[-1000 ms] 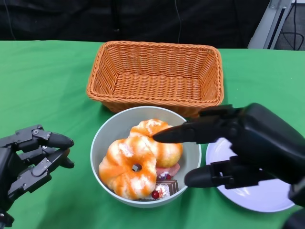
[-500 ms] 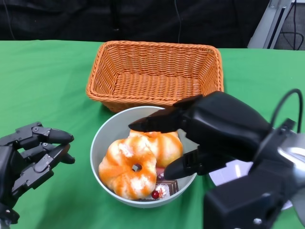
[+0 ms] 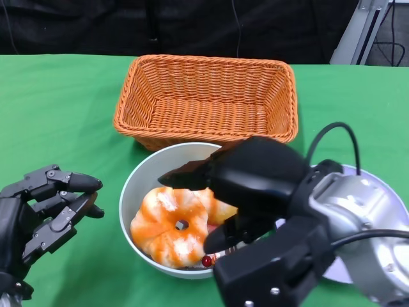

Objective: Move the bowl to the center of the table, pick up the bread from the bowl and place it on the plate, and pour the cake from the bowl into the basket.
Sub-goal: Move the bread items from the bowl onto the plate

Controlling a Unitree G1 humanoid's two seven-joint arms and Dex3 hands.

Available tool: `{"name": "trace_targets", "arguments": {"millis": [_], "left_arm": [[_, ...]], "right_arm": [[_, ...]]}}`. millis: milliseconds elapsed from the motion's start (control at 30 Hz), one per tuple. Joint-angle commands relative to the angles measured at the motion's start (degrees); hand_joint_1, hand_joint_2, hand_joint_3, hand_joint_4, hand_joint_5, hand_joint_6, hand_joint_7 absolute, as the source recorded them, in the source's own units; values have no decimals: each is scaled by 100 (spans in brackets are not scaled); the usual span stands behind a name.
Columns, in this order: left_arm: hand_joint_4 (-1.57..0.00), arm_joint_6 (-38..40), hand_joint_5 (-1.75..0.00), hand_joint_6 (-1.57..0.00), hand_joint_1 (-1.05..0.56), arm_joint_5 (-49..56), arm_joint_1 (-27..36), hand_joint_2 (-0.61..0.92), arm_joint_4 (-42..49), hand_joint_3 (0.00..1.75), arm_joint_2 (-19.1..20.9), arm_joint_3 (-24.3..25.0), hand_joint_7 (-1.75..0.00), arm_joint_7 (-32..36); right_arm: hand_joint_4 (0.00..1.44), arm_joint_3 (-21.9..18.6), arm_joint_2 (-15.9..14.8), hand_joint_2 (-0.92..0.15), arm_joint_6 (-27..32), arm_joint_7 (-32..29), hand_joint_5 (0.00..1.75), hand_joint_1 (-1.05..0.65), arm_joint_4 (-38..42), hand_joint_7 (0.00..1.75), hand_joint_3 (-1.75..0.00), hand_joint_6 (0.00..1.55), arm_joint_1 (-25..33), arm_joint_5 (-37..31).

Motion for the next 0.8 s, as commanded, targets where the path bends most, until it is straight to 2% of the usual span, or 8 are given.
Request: {"name": "trace_targets", "arguments": {"millis": [33,333,467,800], "left_arm": [[-80,-2,-130,-94,-23,79,-55,92,2,23,43,51,-75,188],[-81,49,-129,-95,-23,7,-78,92,1,21,24,23,-74,229],[-81,-81,-128,-95,-24,138,-104,92,68,21,37,39,-73,315],[-82,-80,-128,-96,-22,134,-108,92,81,18,32,44,-74,314]], "right_arm": [[55,70,206,-92,146,-147,8,-85,190,4,-23,42,-94,-219],[50,281,506,-92,209,-225,3,-87,719,0,-21,38,-257,-587],[48,469,651,-92,362,-188,2,-89,929,0,-23,35,-369,-961],[56,731,936,-92,535,-237,5,-88,1463,1,-25,38,-627,-1442]]}}
